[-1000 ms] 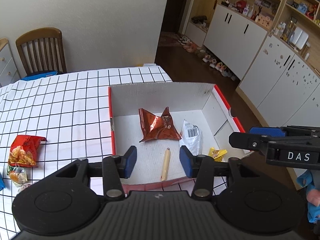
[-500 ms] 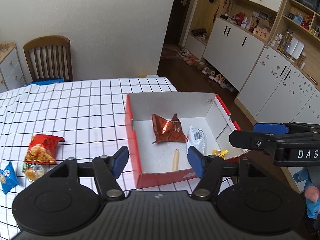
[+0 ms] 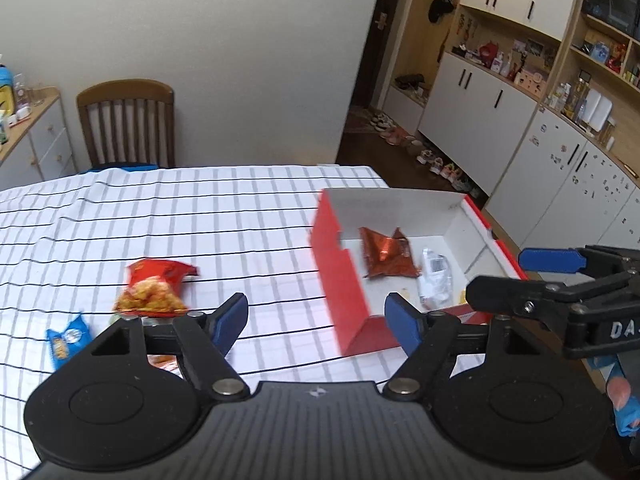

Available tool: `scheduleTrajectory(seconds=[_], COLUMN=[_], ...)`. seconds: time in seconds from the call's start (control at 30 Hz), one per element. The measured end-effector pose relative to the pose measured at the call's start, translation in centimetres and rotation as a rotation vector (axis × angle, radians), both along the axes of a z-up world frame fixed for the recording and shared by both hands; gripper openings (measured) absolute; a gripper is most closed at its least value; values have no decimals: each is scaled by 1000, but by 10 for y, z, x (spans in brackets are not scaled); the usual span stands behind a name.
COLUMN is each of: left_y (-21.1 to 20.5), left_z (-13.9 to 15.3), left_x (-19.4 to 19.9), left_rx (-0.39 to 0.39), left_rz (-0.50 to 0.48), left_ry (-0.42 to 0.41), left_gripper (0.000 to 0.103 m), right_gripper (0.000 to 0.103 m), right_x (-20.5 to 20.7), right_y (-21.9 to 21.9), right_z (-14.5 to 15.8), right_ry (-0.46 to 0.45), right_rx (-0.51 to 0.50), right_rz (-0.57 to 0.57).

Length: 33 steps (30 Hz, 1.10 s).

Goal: Organize snacks
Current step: 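Move both tools back over the remaining snacks on the table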

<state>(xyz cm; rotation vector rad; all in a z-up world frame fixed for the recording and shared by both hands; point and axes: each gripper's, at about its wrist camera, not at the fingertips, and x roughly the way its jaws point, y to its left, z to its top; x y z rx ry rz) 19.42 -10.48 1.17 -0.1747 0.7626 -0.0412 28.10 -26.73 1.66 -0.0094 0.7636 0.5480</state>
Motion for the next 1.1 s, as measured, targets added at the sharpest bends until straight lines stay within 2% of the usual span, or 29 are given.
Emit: scheduleTrajectory(seconds=[0.07, 0.17, 0.3, 0.47, 0.67, 0.93, 1.1], left_y=[14, 37, 68, 110, 158, 204, 226], left_z=[0, -1, -5, -14, -27, -45, -60], left_x=[-7, -17, -27, -37, -41, -36, -28], left_rx=[-8, -12, -9, -3, 8, 55, 61], left_rz=[7, 21, 40, 69, 79, 12, -43], left_ry=[2, -3, 2, 22, 41, 58, 79], left_gripper=[76, 83, 83, 83, 83, 83, 83], right_gripper=[103, 103, 103, 103, 103, 103, 103], right_x=[-7, -17, -29, -31, -35, -36, -31], right_y=[14, 36, 60, 83, 110, 137, 149], right_z=[-1, -5, -13, -25, -38, -54, -65], right_ry=[-5, -15, -20, 31, 60, 96, 168], right_rx=[-11, -28, -22, 0, -26, -54, -36], right_rz=[15, 35, 34, 13, -8, -34, -60])
